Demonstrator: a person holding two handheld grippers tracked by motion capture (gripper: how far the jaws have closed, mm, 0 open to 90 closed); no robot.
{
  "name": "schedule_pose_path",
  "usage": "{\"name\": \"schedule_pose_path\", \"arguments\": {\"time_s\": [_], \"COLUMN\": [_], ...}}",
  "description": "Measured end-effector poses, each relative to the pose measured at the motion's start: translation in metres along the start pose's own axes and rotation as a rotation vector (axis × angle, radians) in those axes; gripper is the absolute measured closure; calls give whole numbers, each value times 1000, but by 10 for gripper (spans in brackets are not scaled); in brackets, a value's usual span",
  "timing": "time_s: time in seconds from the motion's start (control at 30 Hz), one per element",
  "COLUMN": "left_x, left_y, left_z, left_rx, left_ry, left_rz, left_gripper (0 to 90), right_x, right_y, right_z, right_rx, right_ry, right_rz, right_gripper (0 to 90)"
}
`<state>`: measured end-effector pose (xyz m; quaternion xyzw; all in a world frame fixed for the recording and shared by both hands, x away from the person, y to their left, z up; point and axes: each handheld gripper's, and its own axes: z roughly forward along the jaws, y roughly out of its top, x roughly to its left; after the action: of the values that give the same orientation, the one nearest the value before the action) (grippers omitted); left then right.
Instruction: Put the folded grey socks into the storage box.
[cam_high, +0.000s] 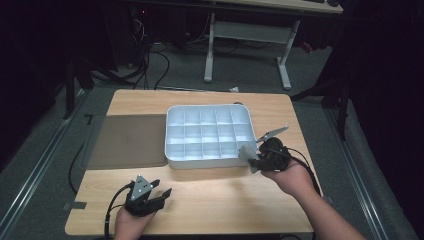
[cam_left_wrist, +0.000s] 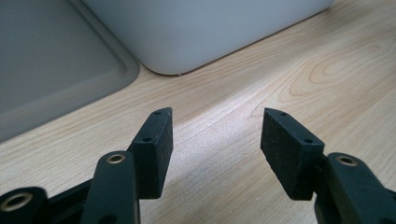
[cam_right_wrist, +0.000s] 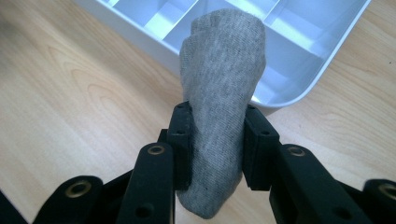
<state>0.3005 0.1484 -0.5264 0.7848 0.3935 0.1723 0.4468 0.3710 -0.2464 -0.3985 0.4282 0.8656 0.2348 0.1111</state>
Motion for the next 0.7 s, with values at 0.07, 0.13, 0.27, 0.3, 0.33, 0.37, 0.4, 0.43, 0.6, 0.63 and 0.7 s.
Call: {"name": "schedule_pose_path", "arguments": {"time_s": [0.07,0.13,0.27,0.3,0.33,0.37,0.4,0.43,0.6,0.63,0.7], "left_x": [0,0,1,1,1,1,1,0,0,0,0], "left_y": [0,-1,-1,-2,-2,-1,-1,-2,-1,-1,-2], "left_z": [-1,-2,-1,-1,-1,-2,-2,-2,-1,-1,-1], "left_rx": [-2,-5,2,2,2,0,0,-4,-2,-2,-2], "left_ry": [0,-1,-5,-6,-6,-9,-9,-9,-12,-13,-14], "left_rz": [-1,-4,-3,-5,-5,-8,-8,-11,-8,-9,-9], "left_gripper": [443,443,443,443,443,443,443,443,443,442,442], "right_x": [-4,-9,-16,-19,-19,-22,-22,-26,-33,-35,-36], "right_y": [5,10,19,23,23,26,26,29,34,38,40], "right_z": [3,7,14,17,17,20,20,23,29,30,31], "right_rx": [16,26,51,64,64,78,78,80,91,107,115], "right_ry": [-2,0,-15,-23,-23,-28,-28,-18,-37,-49,-54], "right_rz": [17,26,41,44,44,47,47,70,89,102,101], "right_gripper": [697,697,697,697,697,697,697,697,698,698,698]}}
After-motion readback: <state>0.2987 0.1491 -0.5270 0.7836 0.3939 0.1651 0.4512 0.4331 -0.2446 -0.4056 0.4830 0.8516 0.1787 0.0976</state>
